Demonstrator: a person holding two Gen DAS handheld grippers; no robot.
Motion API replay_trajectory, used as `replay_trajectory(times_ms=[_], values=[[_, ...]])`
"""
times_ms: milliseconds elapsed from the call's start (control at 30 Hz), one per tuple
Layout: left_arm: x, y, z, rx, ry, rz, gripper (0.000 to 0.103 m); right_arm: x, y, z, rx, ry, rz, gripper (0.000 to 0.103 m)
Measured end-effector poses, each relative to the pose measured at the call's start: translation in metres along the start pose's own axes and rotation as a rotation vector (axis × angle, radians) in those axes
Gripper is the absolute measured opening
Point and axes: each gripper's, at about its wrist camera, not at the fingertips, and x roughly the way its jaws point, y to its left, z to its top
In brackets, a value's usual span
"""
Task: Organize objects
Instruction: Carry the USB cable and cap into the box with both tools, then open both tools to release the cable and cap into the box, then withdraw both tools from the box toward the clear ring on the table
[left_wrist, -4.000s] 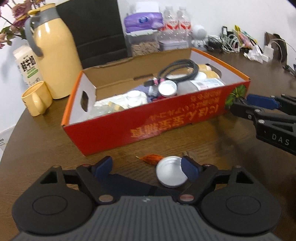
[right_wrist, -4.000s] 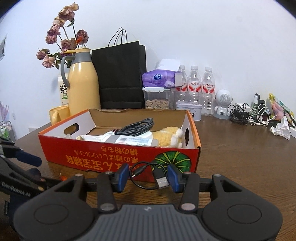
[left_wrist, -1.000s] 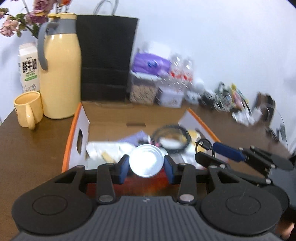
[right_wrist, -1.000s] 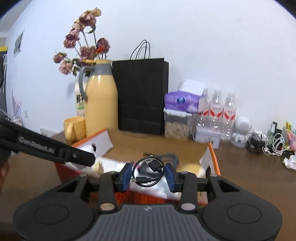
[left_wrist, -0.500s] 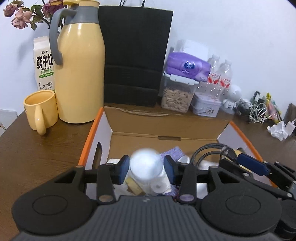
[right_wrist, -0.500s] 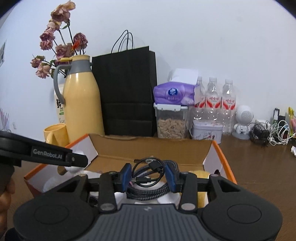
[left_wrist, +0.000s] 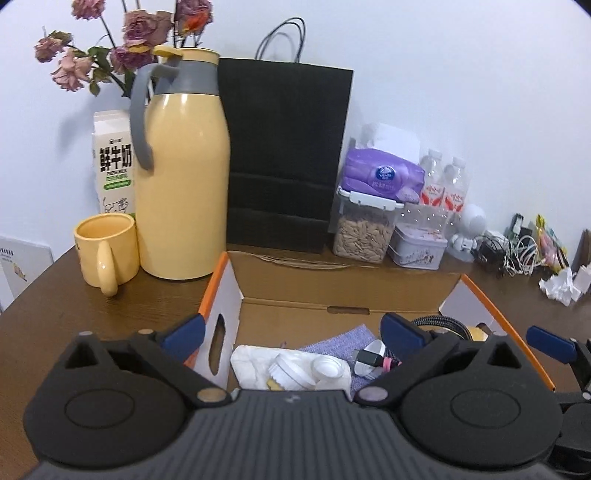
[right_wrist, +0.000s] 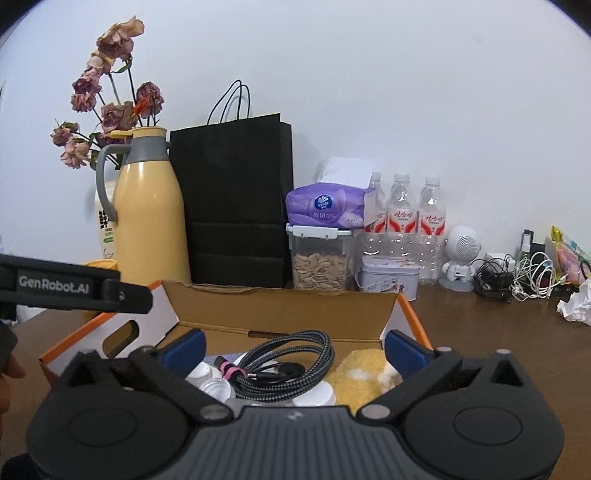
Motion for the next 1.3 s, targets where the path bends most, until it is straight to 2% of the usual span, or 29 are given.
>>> replay_trajectory(times_ms=[167,400,667,800,1133,1300], values=[[-0.006,0.001,-0.001,-0.003,-0.007,-0.006,0.103,-0.005,0.0,-0.001,0.006,-0.008,-0.003,0.103],[-0.027,0.003,-0.004,0.002,-0.065,-0.012,0.103,-0.02,0.0,-0.003,0.003,-0.037,0.003,0.103],[-0.054,0.007,-0.022,0.031,-0.094,0.004,0.103,-0.042,0.007,-0.015,-0.026,-0.046,0.016,0.103],[-0.065,0.014,-0.04,0.047,-0.083,0.015,0.103,-0.052,0.014,-0.028,-0.056,-0.012,0.042,0.103],[-0.094,0.042,-0.079,0.086,-0.042,0.03,0.103,-0.067,0.034,-0.063,-0.12,0.153,0.152,0.103],[-0.106,0.059,-0.089,0.05,-0.046,0.029,0.103,-0.067,0.044,-0.074,-0.133,0.227,0.184,0.088]])
